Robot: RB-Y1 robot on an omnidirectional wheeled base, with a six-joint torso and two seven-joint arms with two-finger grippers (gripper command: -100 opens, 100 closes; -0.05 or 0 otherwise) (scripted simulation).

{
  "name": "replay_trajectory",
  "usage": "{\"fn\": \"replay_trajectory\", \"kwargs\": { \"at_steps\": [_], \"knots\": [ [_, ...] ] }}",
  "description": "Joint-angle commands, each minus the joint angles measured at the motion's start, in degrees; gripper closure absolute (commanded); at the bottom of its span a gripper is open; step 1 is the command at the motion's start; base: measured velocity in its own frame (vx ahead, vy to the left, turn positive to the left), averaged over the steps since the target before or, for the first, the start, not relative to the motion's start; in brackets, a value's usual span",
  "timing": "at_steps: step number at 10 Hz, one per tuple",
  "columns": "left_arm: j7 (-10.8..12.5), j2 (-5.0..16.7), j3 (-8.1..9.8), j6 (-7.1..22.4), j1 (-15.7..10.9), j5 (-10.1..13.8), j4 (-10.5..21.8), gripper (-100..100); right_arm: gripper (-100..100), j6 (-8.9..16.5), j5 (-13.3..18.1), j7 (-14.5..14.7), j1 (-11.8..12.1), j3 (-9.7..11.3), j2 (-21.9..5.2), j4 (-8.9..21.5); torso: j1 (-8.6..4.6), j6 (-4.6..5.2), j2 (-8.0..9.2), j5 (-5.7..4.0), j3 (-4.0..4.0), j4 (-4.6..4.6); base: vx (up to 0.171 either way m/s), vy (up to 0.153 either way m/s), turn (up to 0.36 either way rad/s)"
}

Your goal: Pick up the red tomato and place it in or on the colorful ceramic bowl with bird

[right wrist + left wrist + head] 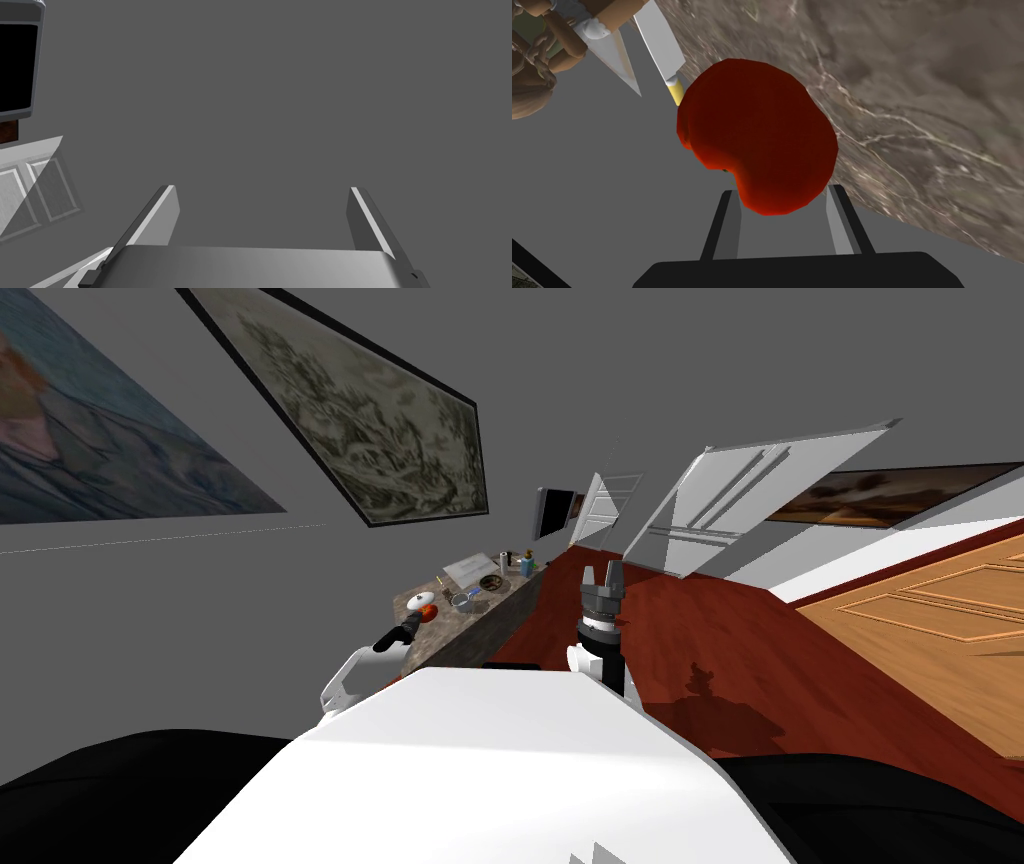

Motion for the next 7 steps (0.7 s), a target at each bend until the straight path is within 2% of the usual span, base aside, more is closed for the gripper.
{"fn": "replay_trajectory", "kwargs": {
  "at_steps": [1,3,4,5,6,7],
  "knots": [
    [0.0,0.0,0.0,0.0,0.0,0.0,0.0,100,0,0.0,0.0,0.0,0.0,0.0,0.0,0.0,0.0,0.0,0.0,0.0,0.0,0.0,0.0,0.0,0.0],
    [0.0,0.0,-0.01,0.0,0.0,0.0,0.0,100,0,0.0,0.0,0.0,0.0,0.0,0.0,0.0,0.0,-0.02,0.03,-0.01,0.02,0.01,0.0,0.0,0.0],
    [0.0,0.0,-0.02,0.0,0.0,0.0,0.0,0,0,0.0,0.0,0.0,0.0,0.0,0.0,0.0,0.0,-0.02,0.04,-0.01,0.02,0.01,0.0,0.0,0.0],
    [0.0,0.3,0.06,0.9,0.7,0.4,-1.6,100,0,0.0,0.0,0.0,0.0,0.0,0.0,0.0,0.0,-0.02,0.04,-0.01,0.03,0.01,-0.038,-0.023,0.017],
    [0.0,0.2,0.02,0.2,0.3,0.2,-0.6,100,0,0.0,0.0,0.0,0.0,0.0,0.0,0.0,-0.09,-0.05,0.17,-0.02,0.09,0.03,-0.024,-0.015,0.008],
    [0.0,0.2,0.02,0.3,0.3,0.2,-0.7,0,0,0.0,0.0,0.0,0.0,0.0,0.0,0.0,-0.07,-0.04,0.16,-0.03,0.1,0.04,0.0,0.0,0.0]
  ]
}}
